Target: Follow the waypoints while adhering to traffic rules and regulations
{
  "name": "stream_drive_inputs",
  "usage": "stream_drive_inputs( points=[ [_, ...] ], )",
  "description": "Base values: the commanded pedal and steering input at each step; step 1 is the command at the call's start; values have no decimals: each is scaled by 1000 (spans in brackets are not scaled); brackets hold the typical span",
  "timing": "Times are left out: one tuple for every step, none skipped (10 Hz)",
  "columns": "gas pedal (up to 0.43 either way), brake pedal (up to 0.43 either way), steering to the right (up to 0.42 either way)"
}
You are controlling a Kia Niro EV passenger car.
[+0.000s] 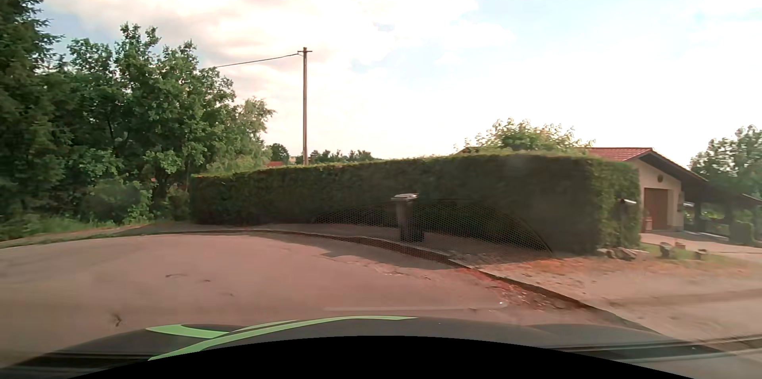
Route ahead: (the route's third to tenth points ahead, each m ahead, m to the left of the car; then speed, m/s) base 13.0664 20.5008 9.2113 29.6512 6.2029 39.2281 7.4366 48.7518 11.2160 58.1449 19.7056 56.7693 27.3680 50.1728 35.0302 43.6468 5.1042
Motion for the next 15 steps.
stream_drive_inputs(
  points=[
    [0, 152, -387],
    [0, 134, -401],
    [0, 110, -412],
    [0, 85, -414],
    [0, 73, -412],
    [0, 73, -405],
    [0, 73, -402],
    [0, 73, -402],
    [0, 73, -402],
    [0, 73, -402],
    [0, 73, -401],
    [0, 73, -400],
    [0, 67, -400],
    [0, 67, -397],
    [0, 61, -394]
  ],
)
